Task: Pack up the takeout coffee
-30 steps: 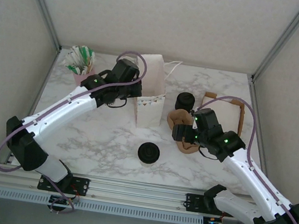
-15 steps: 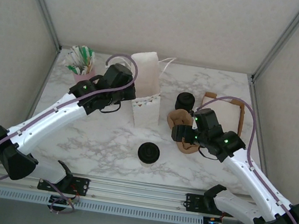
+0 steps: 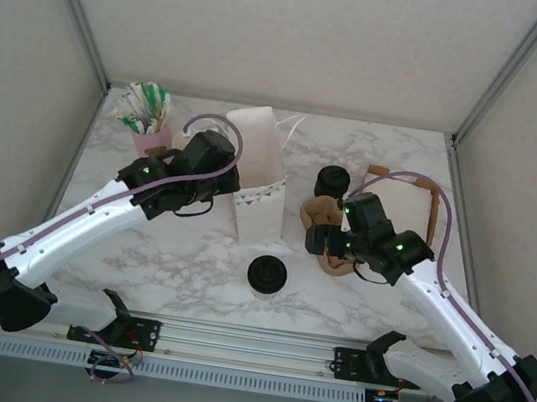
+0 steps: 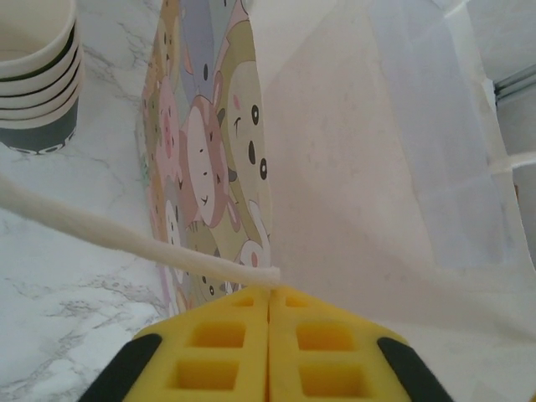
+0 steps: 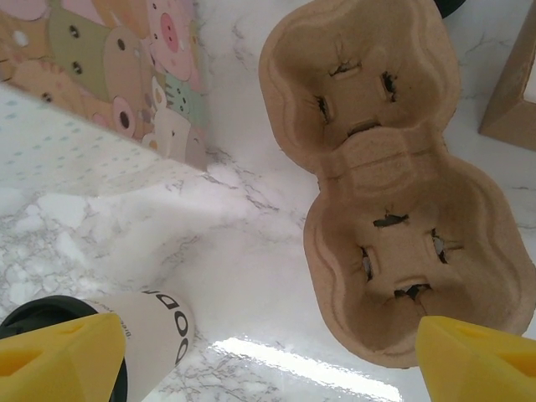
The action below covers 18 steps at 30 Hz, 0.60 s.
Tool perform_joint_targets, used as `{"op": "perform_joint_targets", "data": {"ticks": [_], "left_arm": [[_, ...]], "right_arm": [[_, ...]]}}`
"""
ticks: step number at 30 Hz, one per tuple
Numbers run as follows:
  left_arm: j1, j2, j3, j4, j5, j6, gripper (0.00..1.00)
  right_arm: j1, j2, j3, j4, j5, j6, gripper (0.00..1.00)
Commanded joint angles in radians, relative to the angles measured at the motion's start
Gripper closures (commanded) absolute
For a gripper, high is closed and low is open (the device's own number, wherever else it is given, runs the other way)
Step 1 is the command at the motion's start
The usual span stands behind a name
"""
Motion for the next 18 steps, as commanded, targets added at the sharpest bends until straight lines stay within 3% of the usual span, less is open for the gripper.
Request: {"op": "perform_joint_targets", "data": {"ticks": [1,9,13,18], "left_arm": [[-0.011,-0.035,-0.036,0.023,-0.007,-0.024,0.75],[-0.011,-0.122,-0.093,0.110,0.025,0.036,0.45],[-0.012,-0.213,-0.155,0.177,0.050,0.083,0.21],[-0.011,-0.367,-0.257,0.203,-0.042,0.095,0.02]], "right_arm": [[-0.014,0.039,0.033,-0.024,0.005,-0.009,0.10],[-0.090,0.144,0.094,-0.054,-0.070,-0.070,0.11],[-0.140,0.208,0.136,-0.076,-0.111,-0.108,0.13],[-0.168,0.288,0.194,-0.111,-0.105,-0.152,0.14]]}}
